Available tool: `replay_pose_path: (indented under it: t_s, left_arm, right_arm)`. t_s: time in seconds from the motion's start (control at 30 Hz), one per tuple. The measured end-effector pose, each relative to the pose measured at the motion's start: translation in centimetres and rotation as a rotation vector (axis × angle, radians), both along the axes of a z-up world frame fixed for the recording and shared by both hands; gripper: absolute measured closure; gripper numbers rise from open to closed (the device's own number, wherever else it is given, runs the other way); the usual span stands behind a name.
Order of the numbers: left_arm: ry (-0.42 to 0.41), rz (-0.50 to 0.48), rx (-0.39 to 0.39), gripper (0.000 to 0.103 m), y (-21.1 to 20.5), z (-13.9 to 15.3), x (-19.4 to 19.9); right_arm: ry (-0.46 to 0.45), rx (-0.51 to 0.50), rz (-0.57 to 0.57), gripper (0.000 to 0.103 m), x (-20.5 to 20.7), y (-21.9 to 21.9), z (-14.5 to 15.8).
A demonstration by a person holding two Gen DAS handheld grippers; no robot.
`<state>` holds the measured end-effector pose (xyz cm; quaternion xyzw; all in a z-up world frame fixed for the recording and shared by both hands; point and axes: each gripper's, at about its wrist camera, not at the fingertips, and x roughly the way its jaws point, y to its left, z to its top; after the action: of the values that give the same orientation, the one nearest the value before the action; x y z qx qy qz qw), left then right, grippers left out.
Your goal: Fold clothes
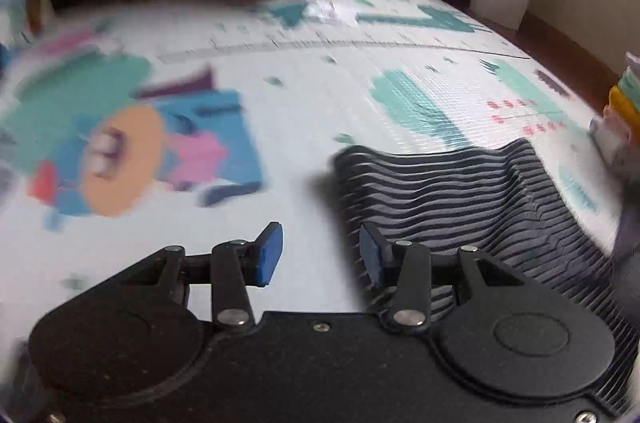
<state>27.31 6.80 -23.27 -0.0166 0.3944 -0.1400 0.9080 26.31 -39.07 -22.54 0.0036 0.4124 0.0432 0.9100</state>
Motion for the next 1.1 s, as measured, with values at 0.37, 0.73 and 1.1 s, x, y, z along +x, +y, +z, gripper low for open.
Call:
replay_pose_path:
  t_s: [0.37, 0.73, 1.1]
  left_arm:
    - [0.111, -0.089, 0.029, 0.099, -3.5, -2.5, 6.9]
    - [0.147, 0.078, -0.081, 0.056, 1.6, -2.4, 7.1]
    - [0.224, -0.043, 0.003, 0.058, -1.2, -1.9, 11.2]
  right_arm:
    - [0.123, -0.034, 0.397, 0.049, 0.6, 9.3, -3.7]
    - [0.103, -0.056, 0.383, 0.045, 0.2, 7.8, -4.6]
    - [0.196, 0.280, -0.003, 0.043, 14.5, 4.5, -5.5]
